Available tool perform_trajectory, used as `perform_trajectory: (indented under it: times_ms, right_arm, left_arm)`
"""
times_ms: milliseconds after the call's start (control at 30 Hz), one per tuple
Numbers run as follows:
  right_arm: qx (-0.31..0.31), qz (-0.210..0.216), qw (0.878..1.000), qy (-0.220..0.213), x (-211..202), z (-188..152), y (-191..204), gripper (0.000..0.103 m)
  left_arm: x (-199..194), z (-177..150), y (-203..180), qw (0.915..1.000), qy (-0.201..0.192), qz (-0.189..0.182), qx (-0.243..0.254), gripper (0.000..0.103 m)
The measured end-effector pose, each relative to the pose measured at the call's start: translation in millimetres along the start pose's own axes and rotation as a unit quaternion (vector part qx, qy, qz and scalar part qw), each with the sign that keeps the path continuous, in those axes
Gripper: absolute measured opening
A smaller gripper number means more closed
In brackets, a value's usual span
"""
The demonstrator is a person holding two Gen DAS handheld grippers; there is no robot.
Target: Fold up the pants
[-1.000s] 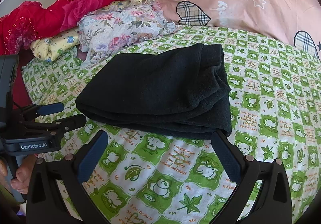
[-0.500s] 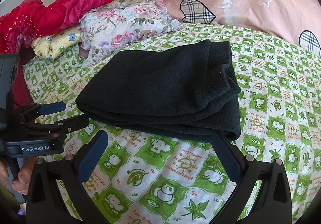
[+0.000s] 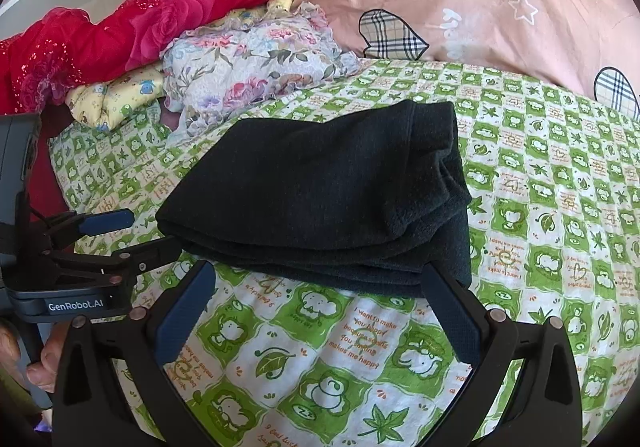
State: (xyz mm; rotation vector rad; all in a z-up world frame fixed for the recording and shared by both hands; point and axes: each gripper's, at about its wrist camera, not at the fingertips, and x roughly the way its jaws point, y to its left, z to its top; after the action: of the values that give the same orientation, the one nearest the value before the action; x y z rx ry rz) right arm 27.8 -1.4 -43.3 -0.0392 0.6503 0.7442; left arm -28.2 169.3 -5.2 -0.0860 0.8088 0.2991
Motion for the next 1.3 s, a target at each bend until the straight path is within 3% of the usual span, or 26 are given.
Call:
perform_trajectory:
  times_ms: [1300]
  right_arm:
    - [-0.002,0.005,1.0,-0.016,-8.7,10.4,6.8,0.103]
  left_arm:
    - [-7.6,5.0,-0.3,1.0,-0.009,0.004,0.002,0.086]
